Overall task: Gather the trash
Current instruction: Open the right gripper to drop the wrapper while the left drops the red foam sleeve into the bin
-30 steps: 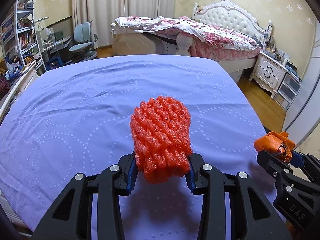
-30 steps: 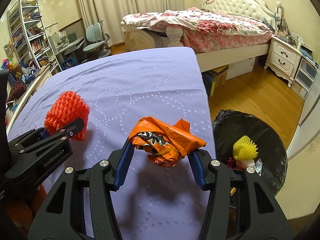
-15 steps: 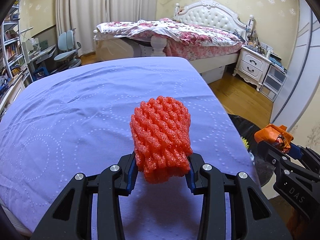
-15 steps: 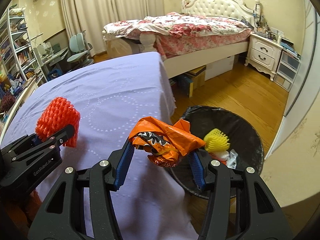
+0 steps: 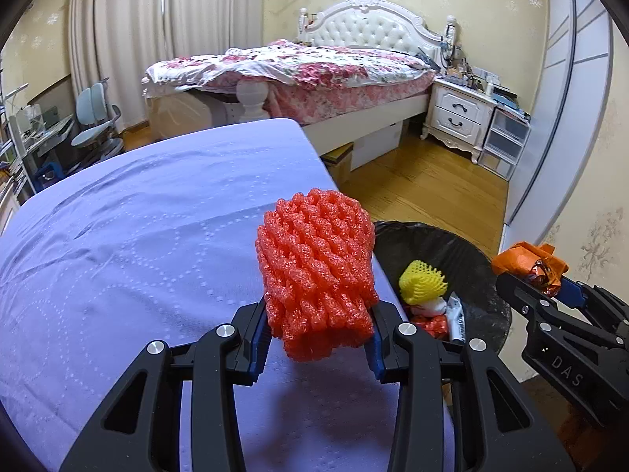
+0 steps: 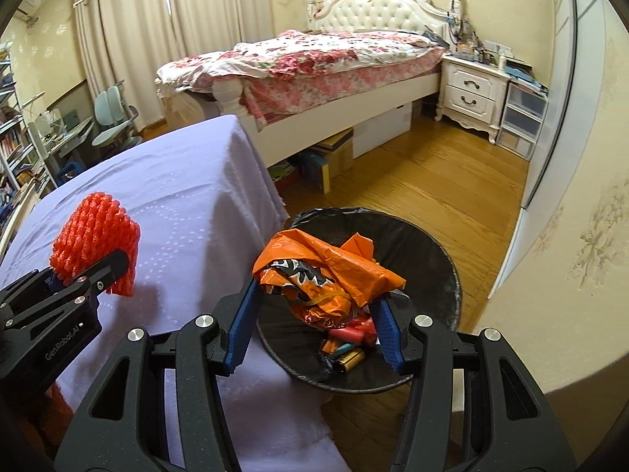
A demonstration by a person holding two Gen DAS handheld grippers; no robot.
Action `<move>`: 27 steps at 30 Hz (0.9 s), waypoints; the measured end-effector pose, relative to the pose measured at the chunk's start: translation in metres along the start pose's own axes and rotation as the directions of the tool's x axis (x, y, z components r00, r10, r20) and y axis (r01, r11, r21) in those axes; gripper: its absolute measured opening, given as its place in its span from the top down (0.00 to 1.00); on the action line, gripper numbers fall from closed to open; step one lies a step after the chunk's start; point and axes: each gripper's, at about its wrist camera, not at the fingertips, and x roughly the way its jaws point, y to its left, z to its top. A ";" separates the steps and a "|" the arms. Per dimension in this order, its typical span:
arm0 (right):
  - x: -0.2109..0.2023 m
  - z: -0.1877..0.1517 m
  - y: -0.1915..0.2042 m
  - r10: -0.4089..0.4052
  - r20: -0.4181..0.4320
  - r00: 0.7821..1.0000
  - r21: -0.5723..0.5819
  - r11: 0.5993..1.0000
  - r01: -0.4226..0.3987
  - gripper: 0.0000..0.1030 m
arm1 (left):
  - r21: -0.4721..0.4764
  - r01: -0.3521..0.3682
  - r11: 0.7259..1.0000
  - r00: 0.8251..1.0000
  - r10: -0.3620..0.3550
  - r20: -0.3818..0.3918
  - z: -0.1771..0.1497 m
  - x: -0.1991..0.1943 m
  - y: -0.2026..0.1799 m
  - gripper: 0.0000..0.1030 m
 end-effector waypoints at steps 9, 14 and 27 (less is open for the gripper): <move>0.006 0.001 -0.027 -0.028 0.012 1.000 0.033 0.999 0.028 0.50 | 0.048 0.033 0.998 0.999 -0.033 -0.006 0.012 0.017 -0.032 0.61; 0.008 0.003 -0.038 -0.039 0.017 0.999 0.044 0.998 0.039 0.50 | 0.069 0.042 0.997 0.999 -0.041 -0.009 0.017 0.025 -0.046 0.61; 0.017 0.012 -0.058 -0.048 0.022 0.999 0.083 0.996 0.046 0.50 | 0.105 0.040 0.994 0.999 -0.038 -0.012 0.023 0.038 -0.065 0.61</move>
